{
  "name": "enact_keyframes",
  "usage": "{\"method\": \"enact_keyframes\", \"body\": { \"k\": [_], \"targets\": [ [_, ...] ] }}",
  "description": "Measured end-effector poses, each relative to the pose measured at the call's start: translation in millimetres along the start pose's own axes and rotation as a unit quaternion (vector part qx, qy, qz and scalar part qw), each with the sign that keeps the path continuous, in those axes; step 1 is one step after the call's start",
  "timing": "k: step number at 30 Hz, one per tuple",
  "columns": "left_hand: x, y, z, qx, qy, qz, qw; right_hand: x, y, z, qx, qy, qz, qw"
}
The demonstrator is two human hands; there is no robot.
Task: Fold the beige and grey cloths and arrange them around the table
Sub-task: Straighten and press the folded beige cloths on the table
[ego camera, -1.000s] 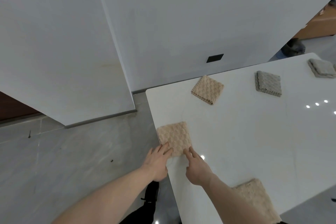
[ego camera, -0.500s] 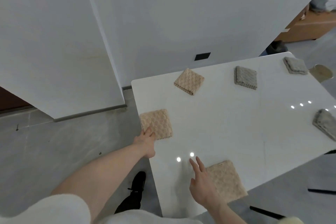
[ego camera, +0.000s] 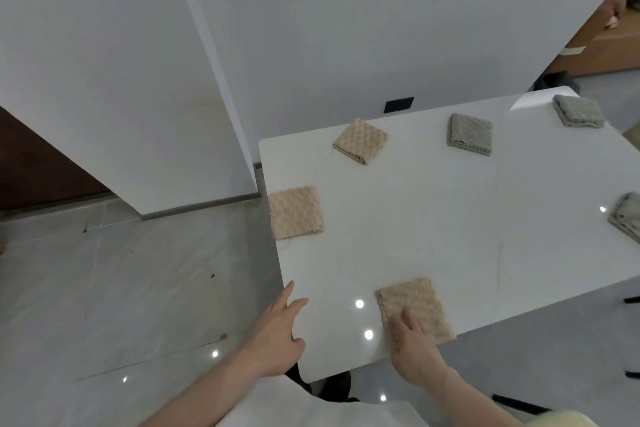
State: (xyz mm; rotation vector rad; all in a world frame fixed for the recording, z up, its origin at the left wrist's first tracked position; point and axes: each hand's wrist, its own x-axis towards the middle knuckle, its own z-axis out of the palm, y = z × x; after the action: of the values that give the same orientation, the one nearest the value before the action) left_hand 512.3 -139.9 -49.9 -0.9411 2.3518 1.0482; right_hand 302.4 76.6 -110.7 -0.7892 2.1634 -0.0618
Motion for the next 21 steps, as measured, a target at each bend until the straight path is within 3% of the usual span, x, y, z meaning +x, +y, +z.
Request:
{"method": "enact_keyframes", "body": {
  "k": [8, 16, 21],
  "targets": [
    [4, 22, -24, 0.045, -0.020, 0.055, 0.997, 8, -8, -6, 0.031, -0.010, 0.042, 0.999],
    [17, 30, -6, 0.073, -0.062, 0.071, 0.993, -6, -16, -6, 0.054, 0.057, 0.003, 0.997],
    [26, 55, 11, 0.063, -0.066, 0.068, 0.993, -2, 5, -21, 0.068, 0.025, -0.003, 0.997]
  ]
}}
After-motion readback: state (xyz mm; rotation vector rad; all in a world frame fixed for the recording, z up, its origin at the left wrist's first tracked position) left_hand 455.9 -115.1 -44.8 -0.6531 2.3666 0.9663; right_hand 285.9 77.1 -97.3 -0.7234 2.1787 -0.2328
